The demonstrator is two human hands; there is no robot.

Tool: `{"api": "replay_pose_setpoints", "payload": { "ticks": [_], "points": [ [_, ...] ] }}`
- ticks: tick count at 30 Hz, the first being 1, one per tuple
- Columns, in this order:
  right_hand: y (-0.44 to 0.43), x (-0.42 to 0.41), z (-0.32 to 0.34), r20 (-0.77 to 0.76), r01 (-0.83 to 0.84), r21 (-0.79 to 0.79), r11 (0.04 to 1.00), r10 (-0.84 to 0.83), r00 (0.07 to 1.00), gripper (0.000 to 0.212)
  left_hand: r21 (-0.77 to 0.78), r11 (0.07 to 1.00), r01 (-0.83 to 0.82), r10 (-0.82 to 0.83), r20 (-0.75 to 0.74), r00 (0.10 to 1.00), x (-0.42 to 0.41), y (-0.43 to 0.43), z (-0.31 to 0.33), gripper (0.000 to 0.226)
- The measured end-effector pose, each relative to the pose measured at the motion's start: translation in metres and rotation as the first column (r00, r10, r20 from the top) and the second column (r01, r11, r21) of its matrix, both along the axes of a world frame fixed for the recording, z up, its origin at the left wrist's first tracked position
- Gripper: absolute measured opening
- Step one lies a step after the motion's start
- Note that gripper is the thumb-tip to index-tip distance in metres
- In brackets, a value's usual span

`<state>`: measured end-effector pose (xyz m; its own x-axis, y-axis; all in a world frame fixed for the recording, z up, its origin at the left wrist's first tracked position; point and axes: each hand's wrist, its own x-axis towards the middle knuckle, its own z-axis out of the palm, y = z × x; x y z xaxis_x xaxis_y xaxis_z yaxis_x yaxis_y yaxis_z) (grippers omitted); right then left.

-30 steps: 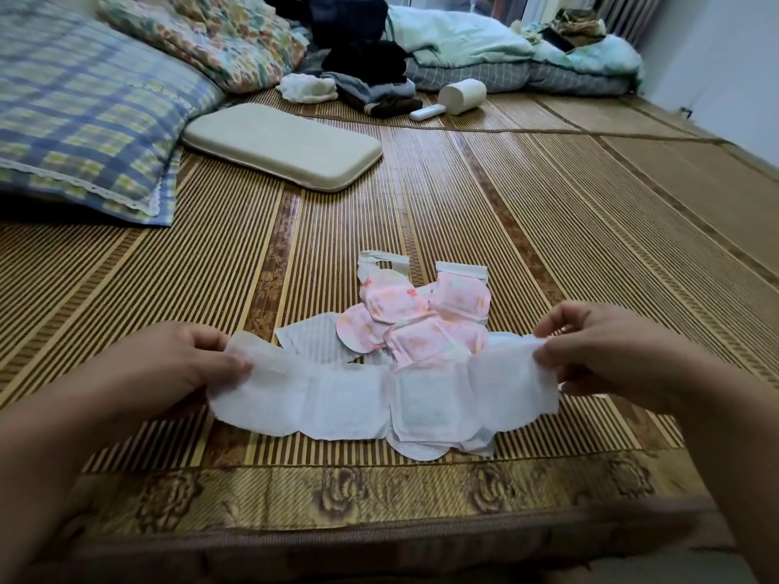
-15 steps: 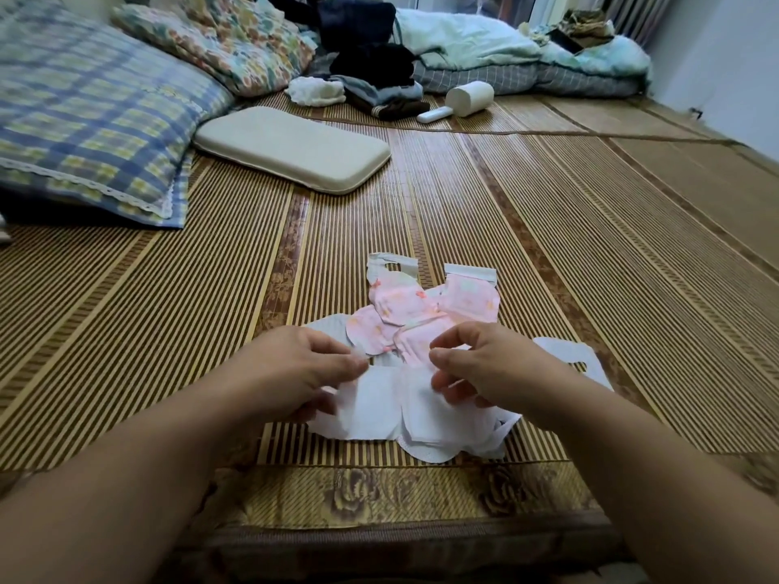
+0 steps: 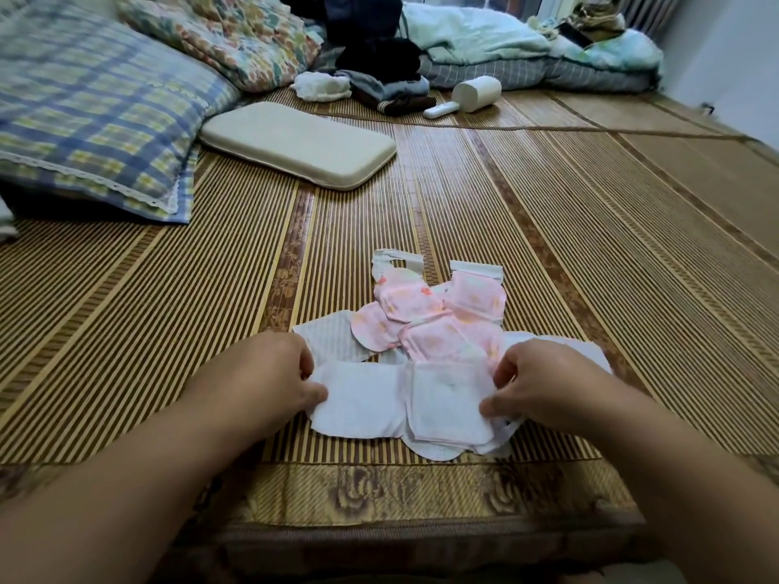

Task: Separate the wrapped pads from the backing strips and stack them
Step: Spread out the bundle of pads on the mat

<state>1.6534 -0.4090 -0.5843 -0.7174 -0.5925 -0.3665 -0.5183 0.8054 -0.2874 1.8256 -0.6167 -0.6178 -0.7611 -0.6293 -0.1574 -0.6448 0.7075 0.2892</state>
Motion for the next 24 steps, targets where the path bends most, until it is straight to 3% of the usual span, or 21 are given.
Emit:
{"api": "replay_pose_setpoints", "payload": {
  "ticks": [7, 11, 15, 17, 20, 24],
  "points": [
    [0.0, -0.002, -0.009, -0.039, -0.018, 0.024, 1.0, 0.019, 0.999, 0.021, 0.041, 0.999, 0.026, -0.027, 0.024, 0.999, -0.003, 0.006, 0.001, 0.017],
    [0.004, -0.003, -0.002, -0.057, -0.007, -0.039, 0.999, 0.005, 0.998, 0.024, 0.032, 0.999, -0.01, 0.014, -0.119, 0.993, -0.001, 0.01, 0.009, 0.016],
    [0.01, -0.007, 0.011, -0.039, 0.039, -0.201, 0.979, -0.047, 0.998, 0.021, 0.195, 0.981, -0.007, 0.063, -0.283, 0.957, 0.0, 0.014, 0.02, 0.013],
    [0.009, -0.006, 0.017, -0.003, 0.065, -0.329, 0.942, -0.069, 0.998, 0.022, 0.36, 0.933, 0.009, 0.124, -0.345, 0.93, -0.001, 0.016, 0.023, 0.012],
    [-0.001, 0.004, 0.022, 0.064, 0.088, -0.484, 0.87, -0.066, 0.996, 0.02, 0.645, 0.756, 0.112, 0.183, -0.372, 0.91, -0.006, 0.023, 0.027, 0.032],
    [-0.017, 0.017, 0.023, 0.071, 0.069, -0.544, 0.836, -0.036, 0.997, 0.018, 0.734, 0.643, 0.219, 0.174, -0.418, 0.892, -0.014, 0.034, 0.031, 0.041]
  ]
}}
